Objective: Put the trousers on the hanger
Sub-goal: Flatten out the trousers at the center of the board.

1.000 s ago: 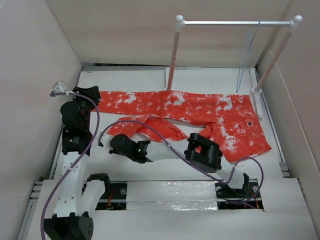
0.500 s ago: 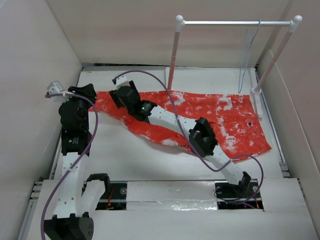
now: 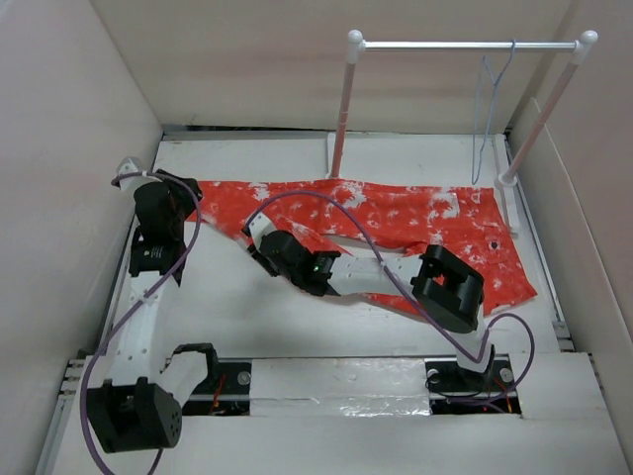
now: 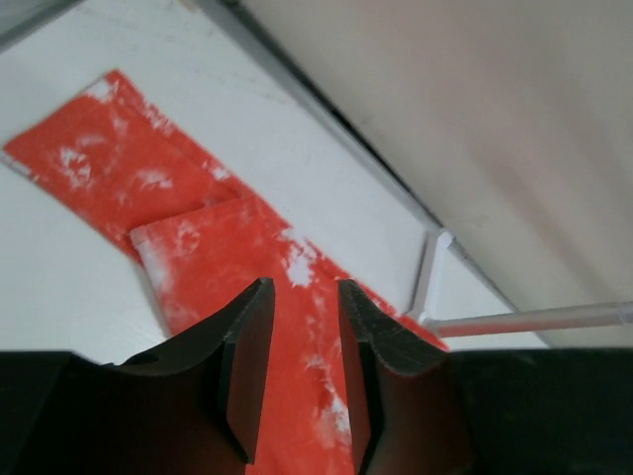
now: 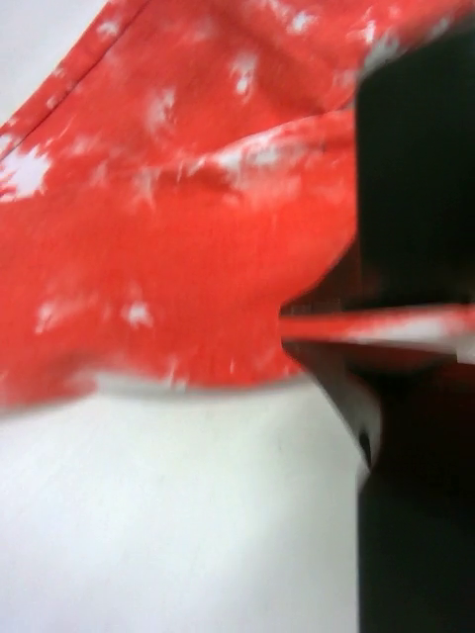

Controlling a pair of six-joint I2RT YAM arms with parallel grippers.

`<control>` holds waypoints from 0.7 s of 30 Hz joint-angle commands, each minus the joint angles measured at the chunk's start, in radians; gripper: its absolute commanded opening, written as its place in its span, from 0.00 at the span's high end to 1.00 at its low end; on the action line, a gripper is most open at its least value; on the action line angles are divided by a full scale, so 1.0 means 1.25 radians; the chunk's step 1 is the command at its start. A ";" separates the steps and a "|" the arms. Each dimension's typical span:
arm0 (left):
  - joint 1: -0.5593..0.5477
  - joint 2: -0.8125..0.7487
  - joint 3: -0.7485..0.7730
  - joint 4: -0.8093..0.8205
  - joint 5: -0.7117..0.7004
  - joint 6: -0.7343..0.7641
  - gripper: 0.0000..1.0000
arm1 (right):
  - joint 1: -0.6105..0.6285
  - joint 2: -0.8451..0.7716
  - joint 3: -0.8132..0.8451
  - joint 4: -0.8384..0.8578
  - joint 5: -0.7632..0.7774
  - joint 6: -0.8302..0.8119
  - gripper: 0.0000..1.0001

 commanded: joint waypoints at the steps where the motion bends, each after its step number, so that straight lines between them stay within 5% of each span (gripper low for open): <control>1: -0.002 0.086 0.049 -0.072 0.004 0.001 0.70 | 0.046 -0.007 -0.039 0.079 0.014 -0.003 0.55; 4: 0.005 0.181 0.065 -0.102 0.012 -0.016 0.70 | 0.056 -0.015 -0.083 0.093 0.019 0.005 0.46; 21: 0.054 0.532 0.098 -0.063 0.034 -0.061 0.70 | 0.141 -0.319 -0.376 0.119 0.127 0.114 0.47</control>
